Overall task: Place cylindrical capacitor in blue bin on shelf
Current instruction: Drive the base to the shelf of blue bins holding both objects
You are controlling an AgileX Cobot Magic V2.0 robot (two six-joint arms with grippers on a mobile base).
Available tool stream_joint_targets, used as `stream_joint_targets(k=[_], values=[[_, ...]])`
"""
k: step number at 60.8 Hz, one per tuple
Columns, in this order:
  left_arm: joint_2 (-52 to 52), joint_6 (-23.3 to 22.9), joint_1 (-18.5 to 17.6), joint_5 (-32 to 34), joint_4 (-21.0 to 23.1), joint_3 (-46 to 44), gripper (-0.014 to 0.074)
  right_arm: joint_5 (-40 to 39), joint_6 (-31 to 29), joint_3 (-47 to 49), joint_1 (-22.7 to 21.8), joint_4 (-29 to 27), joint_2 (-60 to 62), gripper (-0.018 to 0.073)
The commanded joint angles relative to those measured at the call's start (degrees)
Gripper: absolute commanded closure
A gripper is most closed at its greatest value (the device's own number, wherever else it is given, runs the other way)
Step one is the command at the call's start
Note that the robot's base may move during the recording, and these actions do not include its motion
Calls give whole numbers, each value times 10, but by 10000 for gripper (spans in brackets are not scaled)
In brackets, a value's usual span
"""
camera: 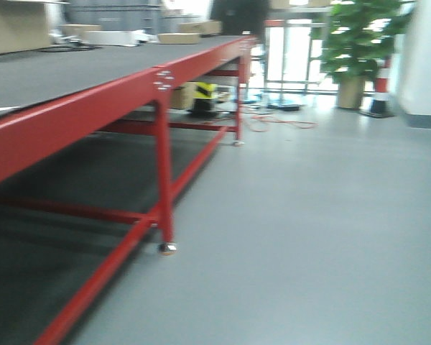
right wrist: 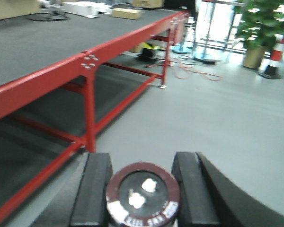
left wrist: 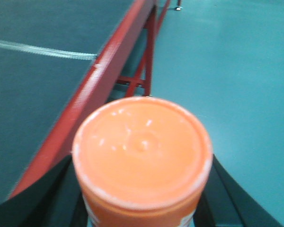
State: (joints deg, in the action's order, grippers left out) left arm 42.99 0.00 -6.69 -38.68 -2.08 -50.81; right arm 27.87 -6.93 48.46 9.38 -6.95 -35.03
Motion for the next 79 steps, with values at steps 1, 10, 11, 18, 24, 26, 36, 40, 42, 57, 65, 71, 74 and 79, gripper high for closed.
stream_joint_targets(k=[1, 10, 11, 18, 24, 26, 36, 40, 42, 57, 65, 71, 74, 79], values=[[-4, -5, -3, 7, 3, -2, 707, -17, -3, 0, -1, 2, 3, 587], [-4, -5, -3, 7, 3, -2, 707, -17, -3, 0, -1, 2, 3, 587], [-4, -5, -3, 7, 3, -2, 707, -17, -3, 0, -1, 2, 3, 587], [-4, -5, -3, 7, 3, -2, 707, -17, -3, 0, -1, 2, 3, 587], [-4, -5, -3, 7, 3, -2, 707, -17, -3, 0, -1, 2, 3, 587], [-4, -5, -3, 7, 3, -2, 707, -17, -3, 0, -1, 2, 3, 587], [-4, -5, -3, 7, 3, -2, 707, -17, -3, 0, -1, 2, 3, 587], [-4, -5, -3, 7, 3, -2, 707, -17, -3, 0, -1, 2, 3, 587], [-4, -5, -3, 7, 3, -2, 707, -17, -3, 0, -1, 2, 3, 587], [-4, -5, -3, 7, 3, -2, 707, -17, -3, 0, -1, 2, 3, 587], [-4, -5, -3, 7, 3, -2, 707, -17, -3, 0, -1, 2, 3, 587], [-4, -5, -3, 7, 3, -2, 707, -17, -3, 0, -1, 2, 3, 587], [-4, -5, -3, 7, 3, -2, 707, -17, -3, 0, -1, 2, 3, 587], [-4, -5, -3, 7, 3, -2, 707, -17, -3, 0, -1, 2, 3, 587]])
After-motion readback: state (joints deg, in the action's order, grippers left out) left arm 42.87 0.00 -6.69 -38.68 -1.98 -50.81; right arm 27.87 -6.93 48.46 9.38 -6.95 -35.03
